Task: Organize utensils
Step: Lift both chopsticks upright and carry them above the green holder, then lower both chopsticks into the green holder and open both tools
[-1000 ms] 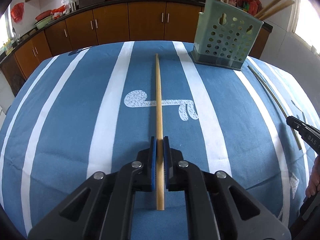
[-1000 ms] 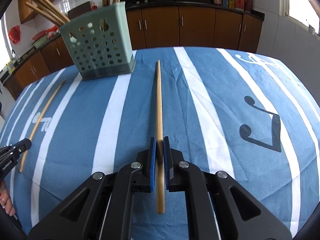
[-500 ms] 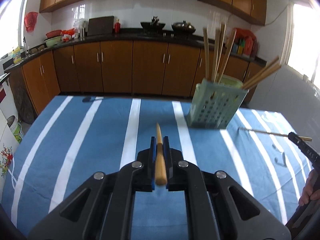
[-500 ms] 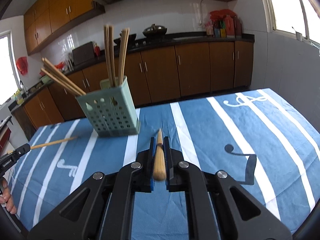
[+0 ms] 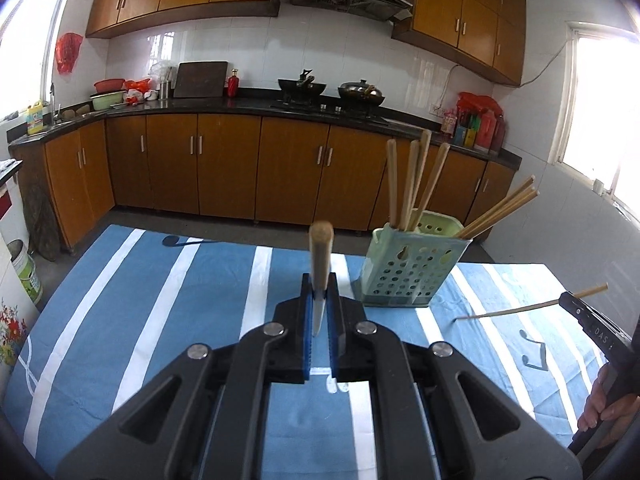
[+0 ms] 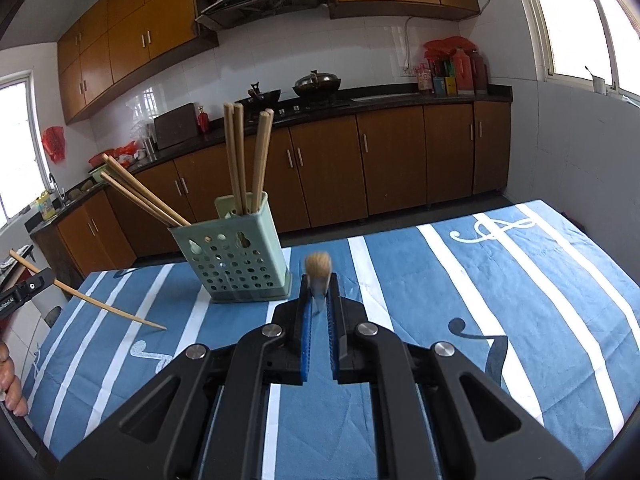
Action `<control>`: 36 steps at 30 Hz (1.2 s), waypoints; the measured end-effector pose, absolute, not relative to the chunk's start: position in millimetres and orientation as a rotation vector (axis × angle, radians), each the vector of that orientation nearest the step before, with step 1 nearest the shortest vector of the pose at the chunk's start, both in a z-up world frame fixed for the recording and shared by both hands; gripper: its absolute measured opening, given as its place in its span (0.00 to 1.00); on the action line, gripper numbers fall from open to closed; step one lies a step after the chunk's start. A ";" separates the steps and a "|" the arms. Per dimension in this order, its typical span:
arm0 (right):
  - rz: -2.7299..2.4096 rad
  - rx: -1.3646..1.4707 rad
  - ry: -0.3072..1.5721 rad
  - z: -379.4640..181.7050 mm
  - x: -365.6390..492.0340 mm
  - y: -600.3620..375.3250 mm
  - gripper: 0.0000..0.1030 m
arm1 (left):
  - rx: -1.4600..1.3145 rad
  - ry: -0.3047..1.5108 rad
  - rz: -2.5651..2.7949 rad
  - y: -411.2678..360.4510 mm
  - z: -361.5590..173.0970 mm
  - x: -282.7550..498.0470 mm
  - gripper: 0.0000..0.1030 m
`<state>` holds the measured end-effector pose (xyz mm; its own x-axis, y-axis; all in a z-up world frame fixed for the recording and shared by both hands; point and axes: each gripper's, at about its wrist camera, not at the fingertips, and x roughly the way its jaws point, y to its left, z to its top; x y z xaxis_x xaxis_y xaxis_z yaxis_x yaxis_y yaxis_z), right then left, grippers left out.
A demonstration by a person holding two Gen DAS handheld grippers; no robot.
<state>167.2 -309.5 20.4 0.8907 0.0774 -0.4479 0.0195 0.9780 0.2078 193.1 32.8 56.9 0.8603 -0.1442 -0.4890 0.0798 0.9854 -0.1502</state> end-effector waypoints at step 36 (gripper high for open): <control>0.091 0.214 0.092 129.2 264.9 -256.9 0.07 | -0.145 0.260 -0.230 -57.1 174.7 278.3 0.07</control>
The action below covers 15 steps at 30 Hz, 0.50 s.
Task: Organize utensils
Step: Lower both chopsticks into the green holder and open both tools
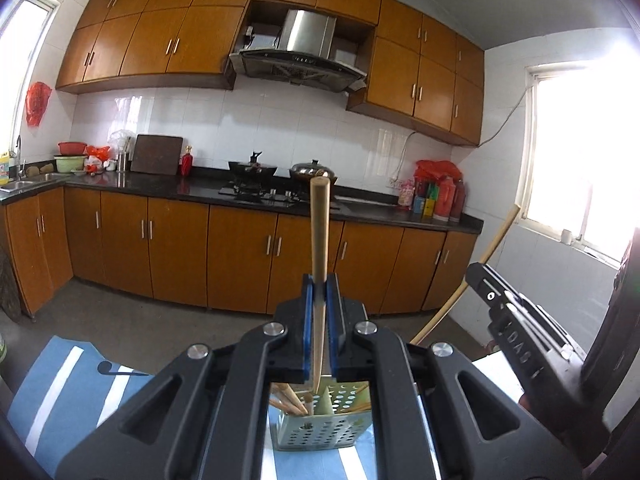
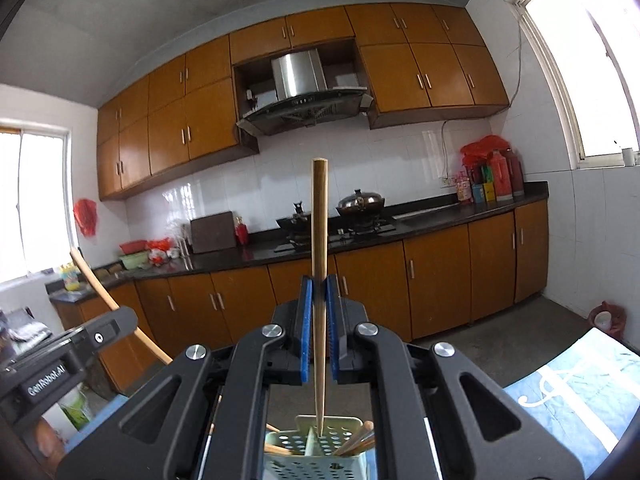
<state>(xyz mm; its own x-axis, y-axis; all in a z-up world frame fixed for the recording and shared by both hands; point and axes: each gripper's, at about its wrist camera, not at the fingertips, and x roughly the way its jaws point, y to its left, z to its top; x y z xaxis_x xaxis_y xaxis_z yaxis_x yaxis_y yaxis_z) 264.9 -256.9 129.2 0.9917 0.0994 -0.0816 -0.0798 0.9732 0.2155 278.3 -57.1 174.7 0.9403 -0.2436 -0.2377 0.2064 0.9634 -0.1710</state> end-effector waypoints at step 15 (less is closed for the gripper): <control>0.073 0.205 0.168 100.7 285.5 -252.7 0.08 | -0.184 0.319 -0.234 -52.4 136.5 309.4 0.07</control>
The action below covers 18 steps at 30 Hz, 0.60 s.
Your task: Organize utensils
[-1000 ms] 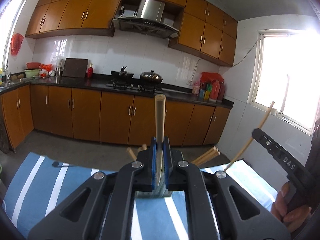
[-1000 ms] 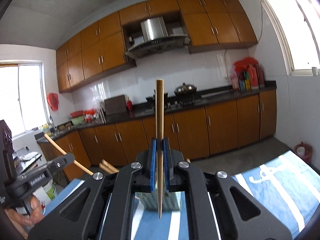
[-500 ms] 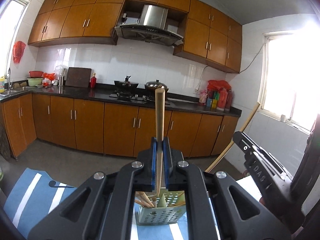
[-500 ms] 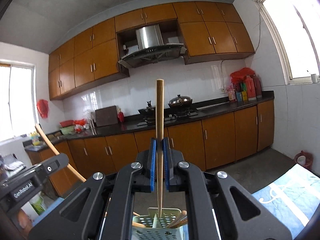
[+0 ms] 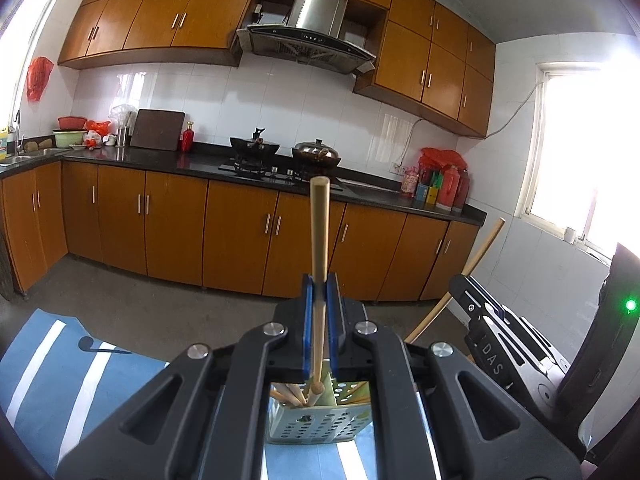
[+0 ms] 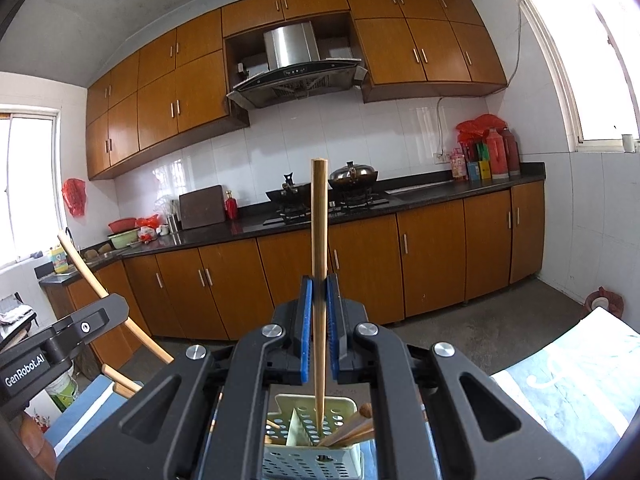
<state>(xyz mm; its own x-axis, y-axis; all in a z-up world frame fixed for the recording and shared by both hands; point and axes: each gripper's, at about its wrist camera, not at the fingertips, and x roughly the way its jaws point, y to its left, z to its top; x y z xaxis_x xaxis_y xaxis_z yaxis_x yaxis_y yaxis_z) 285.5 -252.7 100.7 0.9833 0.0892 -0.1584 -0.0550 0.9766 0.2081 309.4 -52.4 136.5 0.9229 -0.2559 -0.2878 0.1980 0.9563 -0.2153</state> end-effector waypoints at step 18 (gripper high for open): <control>0.054 0.222 0.143 123.4 241.7 -281.7 0.35 | -0.229 0.314 -0.220 -33.9 148.8 281.6 0.26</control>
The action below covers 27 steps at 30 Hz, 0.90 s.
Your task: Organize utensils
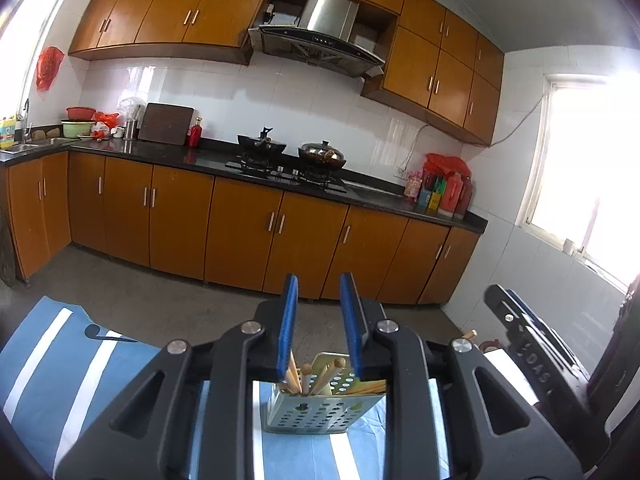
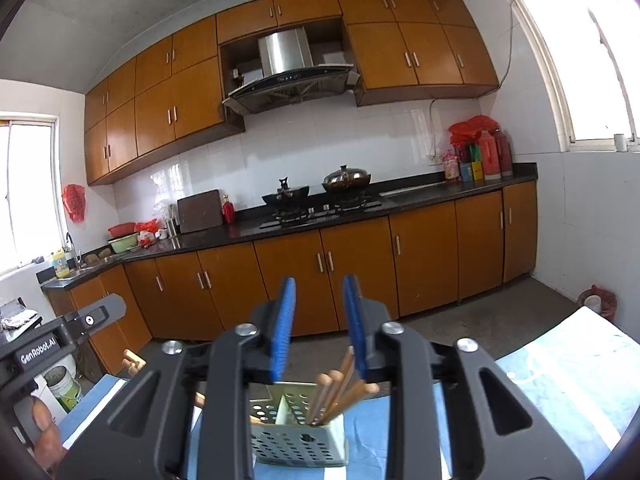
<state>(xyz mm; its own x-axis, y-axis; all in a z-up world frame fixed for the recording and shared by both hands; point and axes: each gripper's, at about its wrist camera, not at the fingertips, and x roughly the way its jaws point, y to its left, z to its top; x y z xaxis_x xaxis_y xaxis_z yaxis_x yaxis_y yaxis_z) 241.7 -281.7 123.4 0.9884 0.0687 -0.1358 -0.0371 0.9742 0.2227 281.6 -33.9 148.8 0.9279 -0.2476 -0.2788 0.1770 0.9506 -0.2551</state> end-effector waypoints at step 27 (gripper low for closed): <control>0.022 0.059 0.251 47.5 91.6 -249.5 0.98 | -0.025 0.310 -0.041 17.7 54.9 94.9 0.96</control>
<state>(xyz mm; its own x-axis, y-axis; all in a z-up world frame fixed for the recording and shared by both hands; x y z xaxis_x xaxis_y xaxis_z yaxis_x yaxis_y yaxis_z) 91.6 -249.5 47.5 0.9685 0.0293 -0.2473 -0.0145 0.9980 0.0613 94.9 17.7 54.9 0.9515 -0.0439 -0.3044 0.0363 0.9989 -0.0306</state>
